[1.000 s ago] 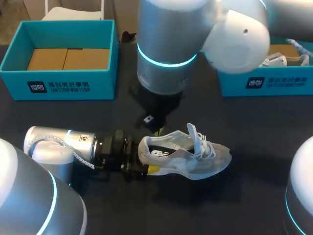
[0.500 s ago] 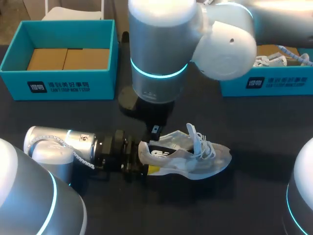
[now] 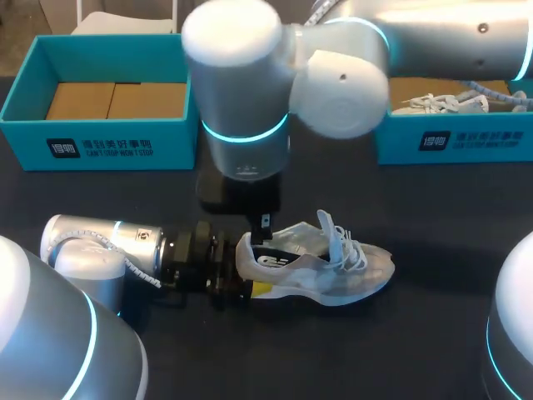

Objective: Take the shoe out of the shoebox, open the shoe tongue, remove and reinsert the insole, then place the shoe into the shoebox

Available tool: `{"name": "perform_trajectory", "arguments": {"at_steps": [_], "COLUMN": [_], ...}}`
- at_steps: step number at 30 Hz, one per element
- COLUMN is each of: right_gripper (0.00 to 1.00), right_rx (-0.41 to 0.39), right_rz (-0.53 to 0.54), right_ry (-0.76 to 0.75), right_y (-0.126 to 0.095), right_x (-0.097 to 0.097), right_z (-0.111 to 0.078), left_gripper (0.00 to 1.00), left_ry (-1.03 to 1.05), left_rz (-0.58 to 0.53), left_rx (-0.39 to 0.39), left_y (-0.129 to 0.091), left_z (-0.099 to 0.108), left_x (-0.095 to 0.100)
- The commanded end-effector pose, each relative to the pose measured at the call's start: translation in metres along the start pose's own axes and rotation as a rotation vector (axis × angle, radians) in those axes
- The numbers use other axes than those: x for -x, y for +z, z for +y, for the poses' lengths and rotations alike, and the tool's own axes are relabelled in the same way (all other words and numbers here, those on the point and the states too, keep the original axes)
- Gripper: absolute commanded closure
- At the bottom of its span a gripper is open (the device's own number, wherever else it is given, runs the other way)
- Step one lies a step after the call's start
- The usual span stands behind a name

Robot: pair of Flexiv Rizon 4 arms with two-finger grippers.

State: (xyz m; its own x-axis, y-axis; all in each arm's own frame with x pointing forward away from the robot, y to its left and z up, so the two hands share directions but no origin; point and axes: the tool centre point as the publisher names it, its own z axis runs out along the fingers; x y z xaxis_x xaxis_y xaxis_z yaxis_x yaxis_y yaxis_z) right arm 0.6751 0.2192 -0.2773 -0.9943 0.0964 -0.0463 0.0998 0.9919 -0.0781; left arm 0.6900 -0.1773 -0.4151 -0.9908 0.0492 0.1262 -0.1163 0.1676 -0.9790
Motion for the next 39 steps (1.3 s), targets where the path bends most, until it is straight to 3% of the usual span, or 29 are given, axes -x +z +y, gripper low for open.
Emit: {"name": "perform_trajectory", "arguments": {"at_steps": [1, 7, 11, 13, 27, 31, 33, 39], "right_gripper": [1.00, 1.00, 1.00, 1.00, 1.00, 1.00, 1.00, 1.00], "right_rx": [0.010, 0.010, 0.042, 0.004, 0.004, -0.012, 0.019, 0.033], "right_rz": [-0.005, -0.005, -0.025, -0.094, -0.094, -0.093, -0.086, -0.062], "right_ry": [0.004, 0.004, -0.052, -0.089, -0.089, -0.103, -0.109, -0.096], "right_y": [0.004, 0.004, 0.023, 0.037, 0.037, 0.059, 0.069, 0.082], "right_x": [-0.003, -0.003, 0.009, 0.011, 0.011, 0.026, 0.031, 0.027], "right_z": [-0.003, -0.003, -0.007, -0.006, -0.006, -0.007, -0.009, -0.014], "left_gripper": [1.00, 1.00, 1.00, 1.00, 1.00, 1.00, 1.00, 1.00], "left_ry": [0.000, 0.000, 0.000, 0.000, 0.000, 0.000, 0.000, 0.000], "left_rz": [-0.004, -0.004, -0.004, -0.004, -0.004, -0.004, -0.004, -0.004], "left_rx": [0.000, 0.000, 0.000, 0.000, 0.000, 0.000, 0.000, 0.000], "left_y": [0.000, 0.000, 0.000, 0.000, 0.000, 0.000, 0.000, 0.000], "left_z": [0.000, 0.000, 0.000, 0.000, 0.000, 0.000, 0.000, 0.000], "left_x": [-0.001, -0.001, -0.001, -0.001, -0.001, -0.001, -0.001, -0.001]}}
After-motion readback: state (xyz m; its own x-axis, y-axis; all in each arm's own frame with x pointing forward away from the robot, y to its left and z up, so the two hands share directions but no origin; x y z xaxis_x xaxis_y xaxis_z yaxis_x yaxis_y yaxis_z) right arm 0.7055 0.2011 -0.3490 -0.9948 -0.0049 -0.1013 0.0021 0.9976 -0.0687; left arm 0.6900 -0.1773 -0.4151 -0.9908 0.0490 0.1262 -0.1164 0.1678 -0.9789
